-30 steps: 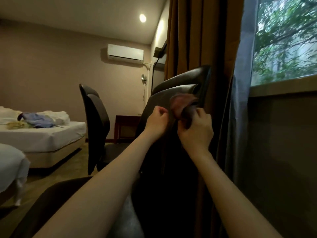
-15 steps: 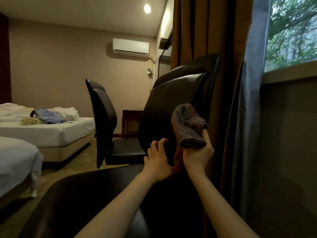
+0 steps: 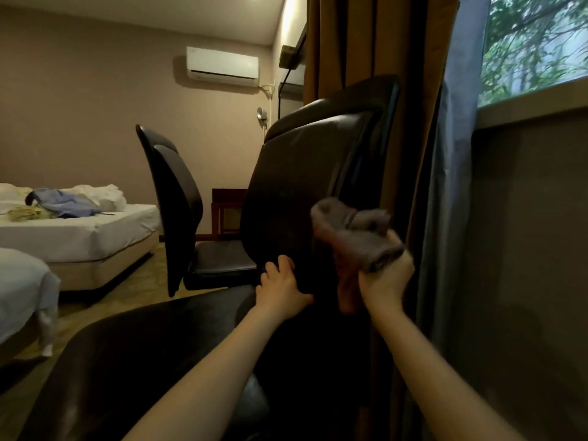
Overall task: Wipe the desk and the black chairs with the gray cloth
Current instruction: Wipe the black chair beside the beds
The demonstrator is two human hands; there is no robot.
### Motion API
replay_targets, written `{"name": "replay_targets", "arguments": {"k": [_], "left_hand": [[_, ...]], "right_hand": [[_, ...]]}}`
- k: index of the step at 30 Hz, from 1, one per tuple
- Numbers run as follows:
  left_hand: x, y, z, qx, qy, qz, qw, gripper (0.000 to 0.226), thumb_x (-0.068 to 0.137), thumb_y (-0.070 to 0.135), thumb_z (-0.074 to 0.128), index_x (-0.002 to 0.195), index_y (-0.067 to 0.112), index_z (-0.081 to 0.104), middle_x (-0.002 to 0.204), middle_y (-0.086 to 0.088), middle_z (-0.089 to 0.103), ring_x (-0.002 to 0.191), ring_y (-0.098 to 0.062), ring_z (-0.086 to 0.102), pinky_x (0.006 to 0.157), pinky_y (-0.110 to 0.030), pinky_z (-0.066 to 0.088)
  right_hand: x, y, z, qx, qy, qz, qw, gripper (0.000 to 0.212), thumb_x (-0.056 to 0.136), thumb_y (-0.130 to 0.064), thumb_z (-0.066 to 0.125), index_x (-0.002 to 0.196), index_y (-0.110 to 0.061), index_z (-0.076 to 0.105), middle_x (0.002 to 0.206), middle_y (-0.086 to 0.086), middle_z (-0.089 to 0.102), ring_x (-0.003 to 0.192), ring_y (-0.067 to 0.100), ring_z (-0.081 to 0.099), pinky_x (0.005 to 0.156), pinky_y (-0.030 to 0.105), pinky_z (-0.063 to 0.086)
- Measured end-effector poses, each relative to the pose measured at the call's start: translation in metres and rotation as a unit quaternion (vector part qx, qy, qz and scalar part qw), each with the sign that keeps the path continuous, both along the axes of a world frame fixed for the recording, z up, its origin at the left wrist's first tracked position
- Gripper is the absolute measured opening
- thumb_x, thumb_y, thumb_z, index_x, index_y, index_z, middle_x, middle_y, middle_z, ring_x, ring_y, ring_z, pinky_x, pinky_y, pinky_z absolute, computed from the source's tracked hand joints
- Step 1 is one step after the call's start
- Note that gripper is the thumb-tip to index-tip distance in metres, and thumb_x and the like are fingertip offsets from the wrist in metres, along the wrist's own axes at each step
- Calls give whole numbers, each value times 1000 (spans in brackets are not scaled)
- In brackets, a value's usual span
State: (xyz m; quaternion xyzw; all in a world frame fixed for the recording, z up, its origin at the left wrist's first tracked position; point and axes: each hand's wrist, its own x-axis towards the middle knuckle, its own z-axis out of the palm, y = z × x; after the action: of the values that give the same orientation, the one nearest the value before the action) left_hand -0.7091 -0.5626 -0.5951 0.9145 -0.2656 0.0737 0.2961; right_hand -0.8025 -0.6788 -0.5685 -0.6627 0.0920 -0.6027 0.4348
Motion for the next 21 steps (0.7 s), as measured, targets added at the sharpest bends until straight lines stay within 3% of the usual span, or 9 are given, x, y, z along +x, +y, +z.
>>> {"name": "replay_targets", "arguments": {"k": [2,4,7,9,12,16,19,21], "left_hand": [[4,-3,-12,54,93,-47,993,86,82,45,63,143,10,13,140,-17,28,129,-36,34,106,-45,34],[9,-5,-30,143,163,-60,974,99,80,51,64,148,11,4,146,-16,29,132,-35,34,108,-44,33],[14,-2,-63,308,188,-42,932,106,70,52,73,148,9,17,146,-11,35,132,-33,38,108,-44,35],[14,5,-87,375,222,-55,898,88,74,45,74,141,5,35,138,-11,47,125,-32,47,103,-44,41],[13,18,-100,385,203,-71,897,67,79,39,71,129,2,48,131,-12,51,118,-31,52,95,-39,48],[13,19,-95,375,198,-86,902,60,79,39,71,124,5,51,130,-9,51,116,-29,53,81,-32,46],[14,13,-101,395,183,-81,897,69,79,43,69,131,4,46,134,-10,49,119,-31,51,94,-36,46],[17,11,-108,405,185,-74,892,76,78,45,70,136,4,42,137,-11,46,122,-33,48,100,-42,44]], "right_hand": [[6,-4,26,-3,-40,-67,997,35,85,-10,62,120,-8,58,113,4,63,107,23,57,87,21,39],[15,-5,37,-16,-20,-112,993,38,85,-21,60,122,-16,55,119,2,60,110,22,55,89,30,41],[29,-2,16,-189,76,-198,959,45,76,-20,67,118,-11,57,111,9,60,98,31,56,69,33,45],[32,1,-11,-261,108,-224,933,48,71,-22,73,113,-5,59,105,13,61,89,35,56,59,28,36],[33,-3,-37,-236,106,-180,949,44,78,-34,57,111,-5,59,100,11,62,86,32,56,58,27,31],[29,-6,-82,-314,132,-167,925,43,72,-36,49,97,-3,61,87,12,63,71,31,59,50,25,38],[19,-7,-112,-348,180,-142,909,47,71,-40,48,98,-5,64,86,9,65,71,30,61,50,26,44],[9,-10,-114,-355,166,-140,909,46,73,-39,48,97,-4,67,83,9,65,69,29,61,48,26,45]]}}
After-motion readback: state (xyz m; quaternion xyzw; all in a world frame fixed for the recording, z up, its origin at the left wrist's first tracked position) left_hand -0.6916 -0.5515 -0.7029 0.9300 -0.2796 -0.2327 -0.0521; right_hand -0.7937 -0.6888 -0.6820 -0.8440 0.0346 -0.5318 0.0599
